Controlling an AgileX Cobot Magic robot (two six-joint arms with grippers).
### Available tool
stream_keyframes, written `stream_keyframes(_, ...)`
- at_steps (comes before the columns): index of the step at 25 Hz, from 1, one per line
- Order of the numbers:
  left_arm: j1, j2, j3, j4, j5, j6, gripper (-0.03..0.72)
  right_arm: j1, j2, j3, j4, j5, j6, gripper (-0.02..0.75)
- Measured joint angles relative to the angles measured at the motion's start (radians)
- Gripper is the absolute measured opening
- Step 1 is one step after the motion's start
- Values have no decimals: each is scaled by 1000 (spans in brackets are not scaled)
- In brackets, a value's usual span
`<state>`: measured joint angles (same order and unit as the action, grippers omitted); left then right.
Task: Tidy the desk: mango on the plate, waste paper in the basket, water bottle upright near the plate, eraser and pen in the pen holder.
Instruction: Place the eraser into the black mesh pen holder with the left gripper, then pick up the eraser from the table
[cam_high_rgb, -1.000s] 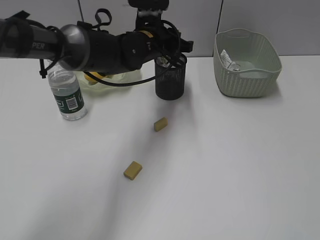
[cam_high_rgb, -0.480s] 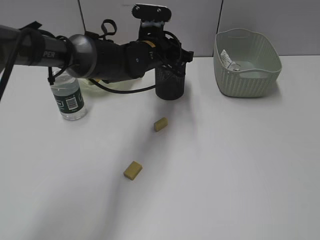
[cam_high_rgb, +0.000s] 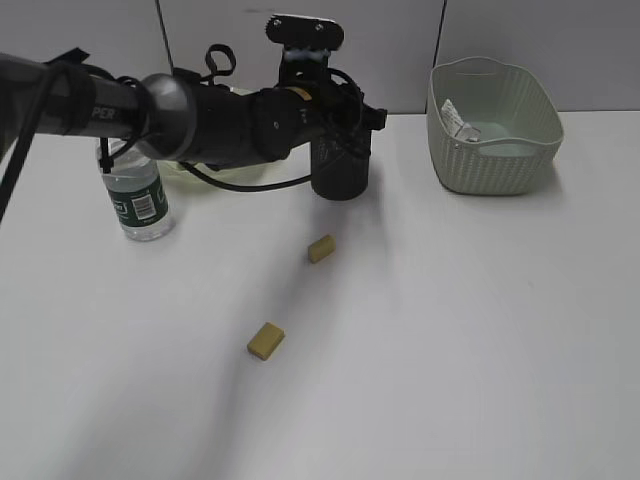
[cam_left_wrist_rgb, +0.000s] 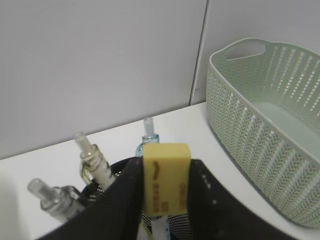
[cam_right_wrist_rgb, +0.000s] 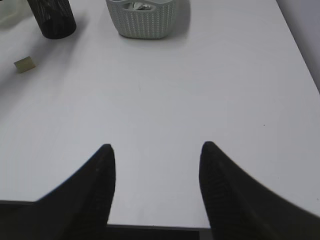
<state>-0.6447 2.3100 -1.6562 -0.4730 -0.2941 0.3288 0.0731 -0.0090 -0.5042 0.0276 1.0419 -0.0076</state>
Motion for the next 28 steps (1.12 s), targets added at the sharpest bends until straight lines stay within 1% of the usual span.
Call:
stream_keyframes(6, 0, 0, 0, 0, 0, 0, 412, 0, 0, 0, 0, 0, 0, 432)
stream_keyframes(9, 0, 0, 0, 0, 0, -1, 452, 0, 0, 0, 0, 0, 0, 432)
stream_keyframes(14, 0, -2, 0, 2, 8, -1, 463, 0, 0, 0, 0, 0, 0, 432)
stream_keyframes(18, 0, -40, 0, 43, 73, -1, 465, 0, 0, 0, 0, 0, 0, 432)
stream_keyframes(22, 0, -103, 0, 77, 171, -1, 465, 0, 0, 0, 0, 0, 0, 432)
stream_keyframes(28, 0, -202, 0, 122, 378, -1, 465, 0, 0, 0, 0, 0, 0, 432)
